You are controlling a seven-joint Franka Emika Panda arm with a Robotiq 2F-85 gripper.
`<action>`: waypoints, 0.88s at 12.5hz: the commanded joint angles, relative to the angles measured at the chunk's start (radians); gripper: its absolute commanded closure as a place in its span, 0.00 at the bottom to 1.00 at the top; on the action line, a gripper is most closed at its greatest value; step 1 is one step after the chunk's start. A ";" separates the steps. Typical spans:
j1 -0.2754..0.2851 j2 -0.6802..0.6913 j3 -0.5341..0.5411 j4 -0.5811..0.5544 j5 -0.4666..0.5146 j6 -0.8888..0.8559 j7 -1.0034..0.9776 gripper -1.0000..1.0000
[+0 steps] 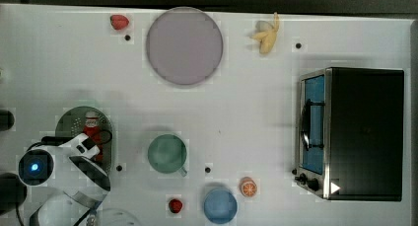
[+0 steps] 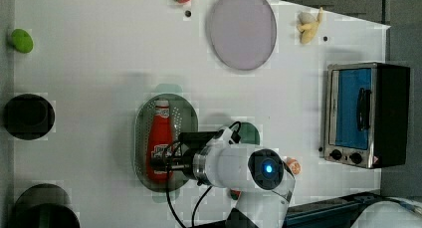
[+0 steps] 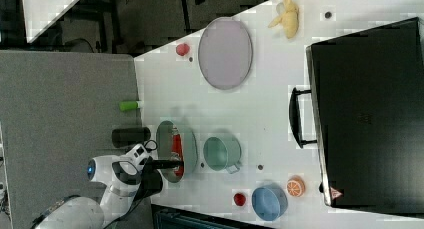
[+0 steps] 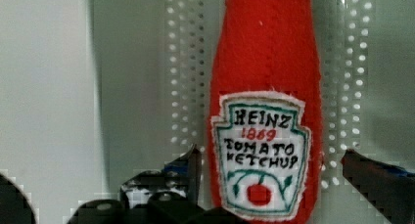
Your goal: Pick ketchup from strainer and place it on the table
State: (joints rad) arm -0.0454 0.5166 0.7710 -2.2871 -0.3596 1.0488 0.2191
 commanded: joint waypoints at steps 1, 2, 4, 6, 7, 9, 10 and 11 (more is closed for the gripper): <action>0.038 0.033 -0.032 0.064 -0.064 0.031 0.096 0.00; 0.053 0.054 -0.048 0.077 -0.084 0.031 0.116 0.00; 0.084 0.091 -0.076 0.106 -0.108 0.033 0.147 0.04; 0.109 0.113 -0.098 0.121 -0.108 0.034 0.148 0.29; 0.112 0.112 -0.100 0.125 -0.108 0.036 0.148 0.40; 0.107 0.089 -0.093 0.123 -0.105 0.035 0.148 0.40; 0.098 0.065 -0.080 0.117 -0.098 0.033 0.148 0.40; 0.084 0.035 -0.057 0.111 -0.089 0.031 0.148 0.40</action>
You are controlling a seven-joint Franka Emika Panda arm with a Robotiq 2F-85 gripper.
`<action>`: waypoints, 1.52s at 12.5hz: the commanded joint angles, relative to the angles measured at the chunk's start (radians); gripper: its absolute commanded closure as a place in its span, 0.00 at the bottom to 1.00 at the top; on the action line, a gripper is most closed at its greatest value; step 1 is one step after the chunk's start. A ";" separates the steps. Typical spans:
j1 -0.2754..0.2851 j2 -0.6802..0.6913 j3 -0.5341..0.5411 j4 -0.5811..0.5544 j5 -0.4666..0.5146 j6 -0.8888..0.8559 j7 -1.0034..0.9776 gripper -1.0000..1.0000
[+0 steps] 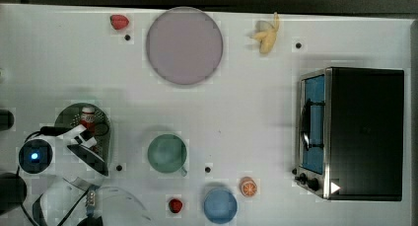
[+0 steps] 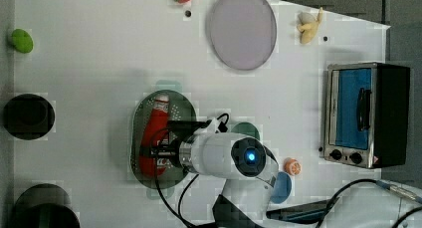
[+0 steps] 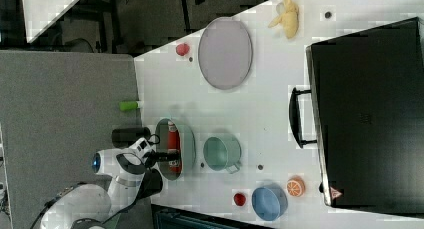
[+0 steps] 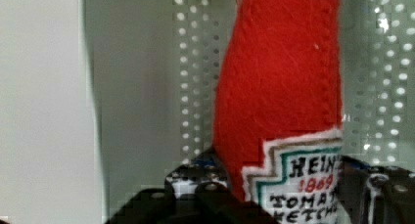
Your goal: Pick ketchup from strainer and place it on the table
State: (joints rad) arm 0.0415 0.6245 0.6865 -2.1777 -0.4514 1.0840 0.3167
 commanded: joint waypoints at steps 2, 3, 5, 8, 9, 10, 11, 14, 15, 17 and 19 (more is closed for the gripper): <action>-0.047 -0.154 0.091 -0.007 0.071 -0.021 0.050 0.40; -0.073 -0.198 0.124 -0.005 0.128 -0.034 0.050 0.40; -0.127 -0.287 0.181 0.011 0.240 -0.080 0.045 0.40; -0.189 -0.397 0.221 0.068 0.383 -0.253 -0.021 0.40; -0.206 -0.424 0.220 0.095 0.427 -0.322 -0.080 0.40; -0.228 -0.445 0.216 0.125 0.470 -0.395 -0.147 0.40; -0.251 -0.460 0.206 0.157 0.501 -0.467 -0.213 0.40; -0.321 -0.486 0.143 0.242 0.515 -0.580 -0.317 0.40; -0.342 -0.492 0.114 0.262 0.514 -0.594 -0.336 0.40; -0.376 -0.501 0.045 0.286 0.513 -0.600 -0.382 0.40; -0.403 -0.505 -0.034 0.289 0.513 -0.599 -0.426 0.40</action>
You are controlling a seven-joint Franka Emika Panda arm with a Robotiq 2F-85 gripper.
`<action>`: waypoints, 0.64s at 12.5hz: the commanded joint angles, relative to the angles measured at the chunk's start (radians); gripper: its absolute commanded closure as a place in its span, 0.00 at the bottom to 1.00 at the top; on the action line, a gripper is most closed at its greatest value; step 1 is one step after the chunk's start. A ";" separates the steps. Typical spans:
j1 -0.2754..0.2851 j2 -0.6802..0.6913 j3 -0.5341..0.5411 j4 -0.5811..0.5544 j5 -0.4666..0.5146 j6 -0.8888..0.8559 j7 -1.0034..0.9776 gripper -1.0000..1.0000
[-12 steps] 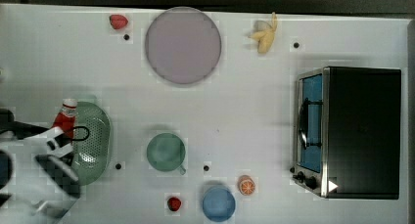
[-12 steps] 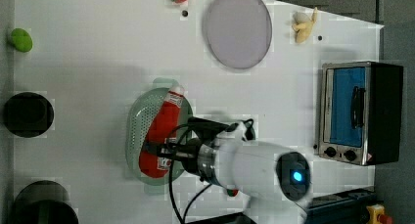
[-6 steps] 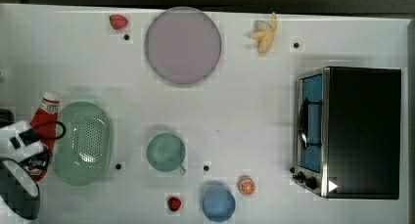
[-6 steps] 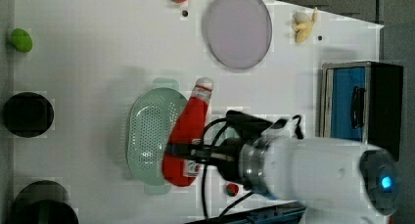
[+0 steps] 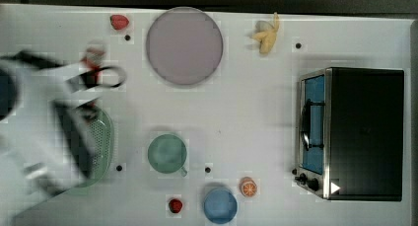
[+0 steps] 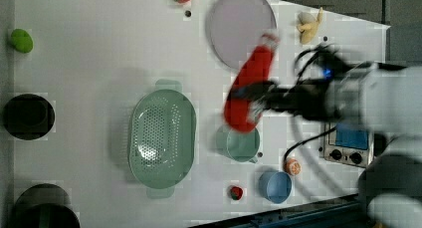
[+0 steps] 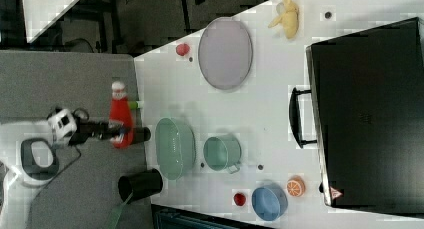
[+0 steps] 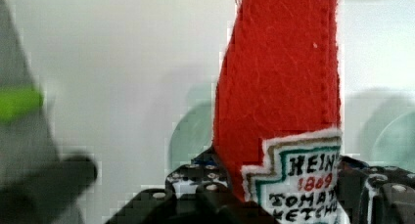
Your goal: Pick ketchup from strainer and place it on the table
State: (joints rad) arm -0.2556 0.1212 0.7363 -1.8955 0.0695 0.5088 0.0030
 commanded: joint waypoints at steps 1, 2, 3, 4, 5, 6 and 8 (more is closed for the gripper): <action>-0.115 -0.001 -0.127 0.005 -0.008 -0.023 -0.132 0.40; -0.122 0.000 -0.170 0.004 -0.008 -0.023 -0.153 0.40; -0.126 0.000 -0.213 0.003 -0.008 -0.023 -0.160 0.40; -0.128 0.000 -0.253 0.000 -0.008 -0.025 -0.162 0.40; -0.129 0.000 -0.290 -0.010 -0.008 -0.028 -0.164 0.40; -0.130 0.001 -0.323 -0.028 -0.008 -0.029 -0.169 0.40; -0.131 0.001 -0.372 -0.079 -0.008 -0.025 -0.179 0.40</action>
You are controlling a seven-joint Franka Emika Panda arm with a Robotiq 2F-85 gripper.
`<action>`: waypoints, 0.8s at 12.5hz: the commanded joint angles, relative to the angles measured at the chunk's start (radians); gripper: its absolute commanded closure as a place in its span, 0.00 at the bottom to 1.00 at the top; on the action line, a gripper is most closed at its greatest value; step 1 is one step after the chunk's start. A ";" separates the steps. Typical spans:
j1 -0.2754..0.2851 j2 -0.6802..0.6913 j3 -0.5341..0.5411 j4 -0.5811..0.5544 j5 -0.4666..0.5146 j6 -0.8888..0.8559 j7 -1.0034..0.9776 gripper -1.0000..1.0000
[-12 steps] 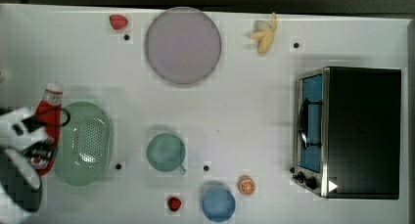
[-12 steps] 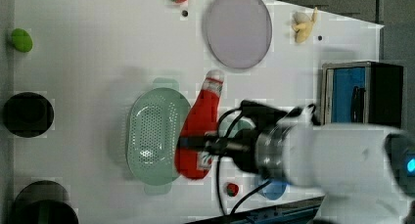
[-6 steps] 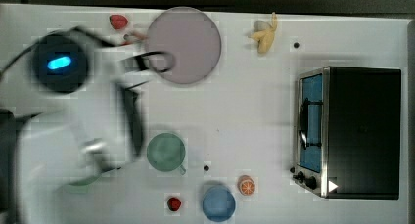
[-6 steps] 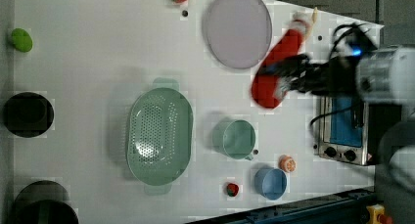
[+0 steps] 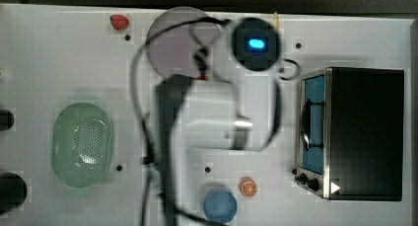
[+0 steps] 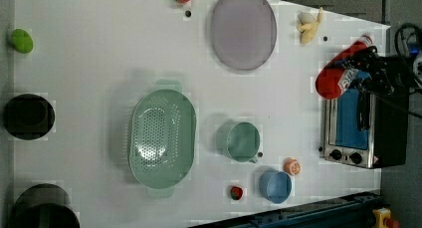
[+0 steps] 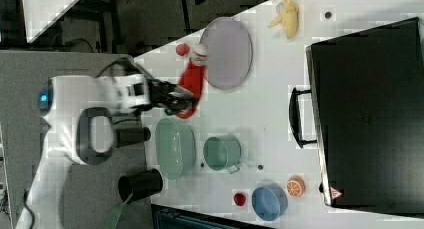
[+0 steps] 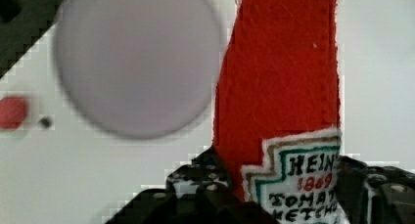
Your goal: Pick ketchup from strainer and place it on the table
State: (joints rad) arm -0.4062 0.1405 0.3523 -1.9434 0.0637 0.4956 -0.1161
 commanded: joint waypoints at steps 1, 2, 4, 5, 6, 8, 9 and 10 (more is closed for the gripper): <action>0.020 -0.019 -0.006 -0.060 -0.003 -0.010 -0.060 0.40; 0.019 -0.018 -0.017 -0.091 -0.003 -0.004 -0.060 0.40; 0.019 -0.015 -0.029 -0.164 -0.003 0.007 -0.060 0.40; 0.019 -0.010 -0.030 -0.202 -0.003 0.031 -0.060 0.40; 0.019 -0.002 -0.030 -0.240 -0.003 0.077 -0.060 0.40; 0.020 0.029 -0.030 -0.311 -0.013 0.211 -0.060 0.40; 0.020 0.052 -0.031 -0.338 -0.020 0.268 -0.060 0.40; 0.020 0.078 -0.034 -0.355 -0.032 0.312 -0.060 0.40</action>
State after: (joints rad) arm -0.4016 0.2089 0.3169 -2.2988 0.0436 0.7998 -0.1335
